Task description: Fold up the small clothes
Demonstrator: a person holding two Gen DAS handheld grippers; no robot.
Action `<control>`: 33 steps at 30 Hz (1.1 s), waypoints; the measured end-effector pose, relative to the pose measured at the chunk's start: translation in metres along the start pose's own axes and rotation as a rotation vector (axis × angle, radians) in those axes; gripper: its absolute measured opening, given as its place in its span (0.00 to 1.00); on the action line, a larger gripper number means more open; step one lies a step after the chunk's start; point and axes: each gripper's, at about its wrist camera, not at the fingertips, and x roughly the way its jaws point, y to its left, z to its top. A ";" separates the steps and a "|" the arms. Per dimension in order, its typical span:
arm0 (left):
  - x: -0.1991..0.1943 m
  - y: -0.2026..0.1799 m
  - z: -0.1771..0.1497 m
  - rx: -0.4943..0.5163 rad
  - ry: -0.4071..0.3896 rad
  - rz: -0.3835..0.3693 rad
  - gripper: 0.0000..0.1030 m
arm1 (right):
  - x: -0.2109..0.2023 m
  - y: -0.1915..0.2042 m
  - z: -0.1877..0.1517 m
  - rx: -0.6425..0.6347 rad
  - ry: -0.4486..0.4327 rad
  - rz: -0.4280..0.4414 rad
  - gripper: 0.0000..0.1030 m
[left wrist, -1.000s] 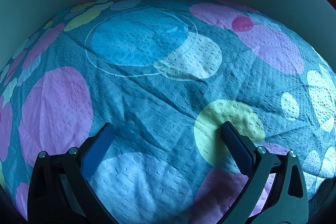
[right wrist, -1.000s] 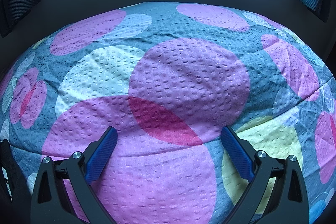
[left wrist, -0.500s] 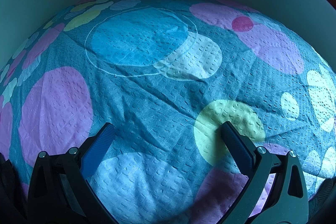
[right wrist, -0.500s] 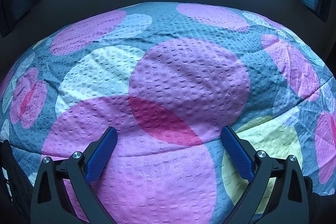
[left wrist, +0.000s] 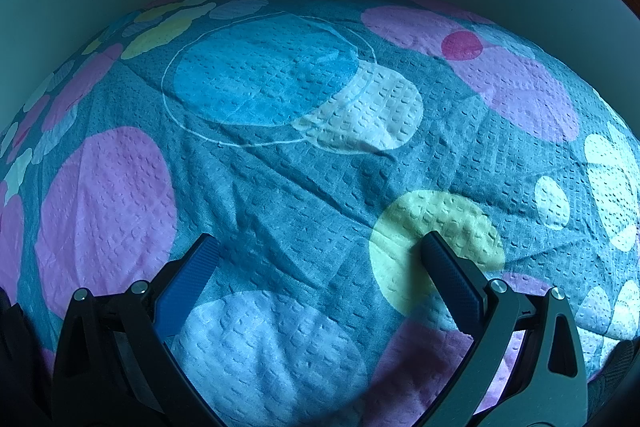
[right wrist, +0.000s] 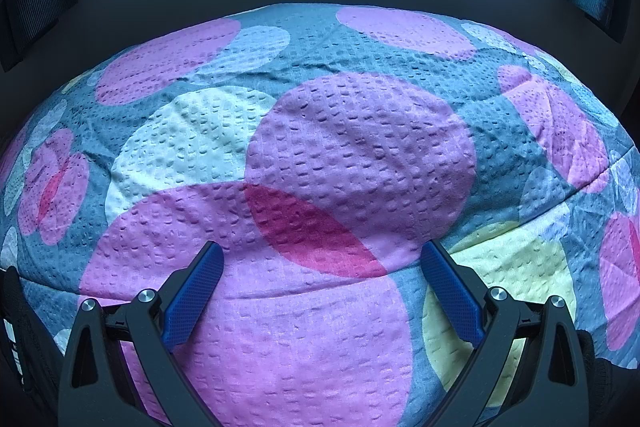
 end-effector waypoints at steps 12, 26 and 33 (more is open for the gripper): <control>-0.001 0.000 0.001 0.000 -0.001 0.000 0.98 | 0.005 0.002 -0.003 0.000 0.000 -0.002 0.96; -0.001 0.000 0.000 -0.001 0.000 0.000 0.98 | 0.004 0.005 -0.004 -0.001 0.001 -0.005 0.96; -0.001 -0.001 0.000 -0.001 0.001 -0.002 0.98 | 0.003 0.006 -0.003 0.000 0.000 -0.005 0.96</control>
